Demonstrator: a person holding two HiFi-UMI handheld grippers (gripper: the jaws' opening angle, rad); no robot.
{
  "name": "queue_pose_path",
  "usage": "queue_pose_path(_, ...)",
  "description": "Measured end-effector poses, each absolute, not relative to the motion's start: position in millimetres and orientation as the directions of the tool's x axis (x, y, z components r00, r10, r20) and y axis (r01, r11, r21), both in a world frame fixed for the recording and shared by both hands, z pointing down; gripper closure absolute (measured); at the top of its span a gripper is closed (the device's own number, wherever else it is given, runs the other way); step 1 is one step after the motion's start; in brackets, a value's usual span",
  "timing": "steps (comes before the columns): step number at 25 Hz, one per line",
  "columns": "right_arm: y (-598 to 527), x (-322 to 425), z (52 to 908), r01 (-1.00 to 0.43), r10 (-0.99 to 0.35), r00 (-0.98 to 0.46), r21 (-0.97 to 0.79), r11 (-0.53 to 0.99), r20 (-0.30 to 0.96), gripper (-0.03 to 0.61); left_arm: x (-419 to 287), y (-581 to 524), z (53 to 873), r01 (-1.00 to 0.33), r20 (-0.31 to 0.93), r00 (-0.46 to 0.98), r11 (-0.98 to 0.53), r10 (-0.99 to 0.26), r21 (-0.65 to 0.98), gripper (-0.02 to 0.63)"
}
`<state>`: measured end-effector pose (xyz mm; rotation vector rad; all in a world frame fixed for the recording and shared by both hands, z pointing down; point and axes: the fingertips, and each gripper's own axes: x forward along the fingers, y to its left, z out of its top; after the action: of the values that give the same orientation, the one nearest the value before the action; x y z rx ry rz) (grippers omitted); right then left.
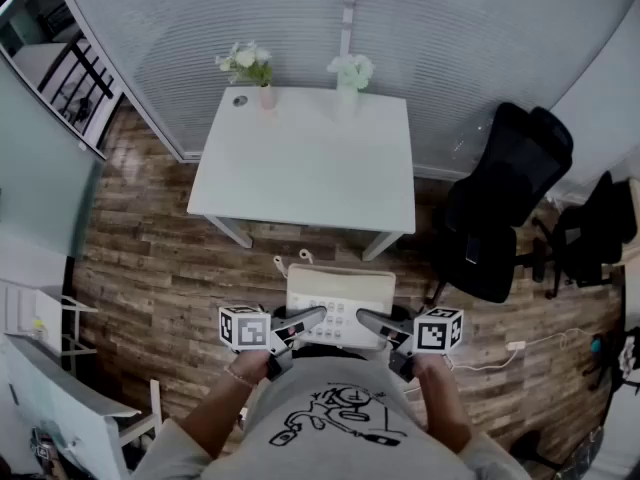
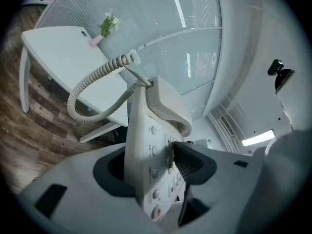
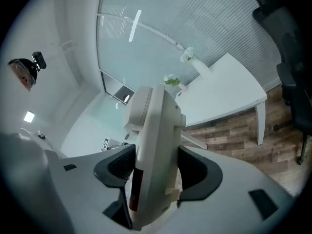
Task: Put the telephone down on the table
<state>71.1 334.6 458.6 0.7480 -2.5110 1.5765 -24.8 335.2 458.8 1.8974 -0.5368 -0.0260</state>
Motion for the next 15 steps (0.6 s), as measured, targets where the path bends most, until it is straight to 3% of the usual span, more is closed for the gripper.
queue_pose_path(15,333.0,89.1,456.2,-0.434,-0.364,-0.881,-0.823,0.368,0.302,0.293,-5.8,334.2,458.8,-0.367,0.243,0.890,-0.290,-0.387,0.884,0.376)
